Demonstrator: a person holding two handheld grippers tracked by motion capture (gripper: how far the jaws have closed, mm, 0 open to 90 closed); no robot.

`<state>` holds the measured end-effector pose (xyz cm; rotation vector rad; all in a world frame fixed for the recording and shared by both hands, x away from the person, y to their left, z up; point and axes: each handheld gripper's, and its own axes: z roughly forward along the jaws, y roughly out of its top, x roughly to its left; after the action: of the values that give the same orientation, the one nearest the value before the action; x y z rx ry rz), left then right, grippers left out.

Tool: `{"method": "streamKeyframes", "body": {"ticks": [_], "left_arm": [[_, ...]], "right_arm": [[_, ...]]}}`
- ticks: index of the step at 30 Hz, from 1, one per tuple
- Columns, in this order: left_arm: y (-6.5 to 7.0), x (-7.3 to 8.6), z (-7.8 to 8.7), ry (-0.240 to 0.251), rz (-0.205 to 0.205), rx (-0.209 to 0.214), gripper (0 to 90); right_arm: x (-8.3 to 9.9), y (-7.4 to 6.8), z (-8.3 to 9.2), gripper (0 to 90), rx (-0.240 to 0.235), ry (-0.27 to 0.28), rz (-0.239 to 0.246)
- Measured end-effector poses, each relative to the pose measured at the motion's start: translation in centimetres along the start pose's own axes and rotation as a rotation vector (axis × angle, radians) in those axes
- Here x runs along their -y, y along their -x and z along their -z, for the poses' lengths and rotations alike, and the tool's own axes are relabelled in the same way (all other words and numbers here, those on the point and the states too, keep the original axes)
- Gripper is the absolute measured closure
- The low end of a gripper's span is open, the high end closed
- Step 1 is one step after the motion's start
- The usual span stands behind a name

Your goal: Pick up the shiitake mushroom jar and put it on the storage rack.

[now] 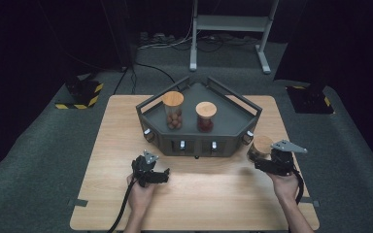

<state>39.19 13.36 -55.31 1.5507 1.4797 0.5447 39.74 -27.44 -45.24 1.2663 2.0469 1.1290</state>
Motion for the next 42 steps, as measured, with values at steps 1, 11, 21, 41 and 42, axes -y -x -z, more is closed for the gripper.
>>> {"method": "streamKeyframes", "body": {"ticks": [1, 11, 21, 41, 42], "left_arm": [[0.0, 0.0, 0.0, 0.0, 0.0, 0.0, 4.4], [0.0, 0.0, 0.0, -0.001, -0.001, 0.0, 4.4], [0.0, 0.0, 0.0, -0.002, -0.001, 0.0, 4.4], [0.0, 0.0, 0.0, -0.001, -0.001, 0.002, 4.2], [0.0, 0.0, 0.0, 0.0, 0.0, 0.002, 4.2]], "right_arm": [[-0.1, 0.0, 0.0, 24.9, -0.001, 0.001, 0.002], [-0.9, -0.1, 0.5, 24.9, -0.01, 0.005, 0.0], [-2.0, -0.3, 1.0, 25.0, -0.024, 0.01, 0.009], [-4.6, -1.0, 1.5, 24.9, -0.066, 0.03, 0.019], [-4.7, -1.0, 1.5, 24.9, -0.065, 0.031, 0.018]]}}
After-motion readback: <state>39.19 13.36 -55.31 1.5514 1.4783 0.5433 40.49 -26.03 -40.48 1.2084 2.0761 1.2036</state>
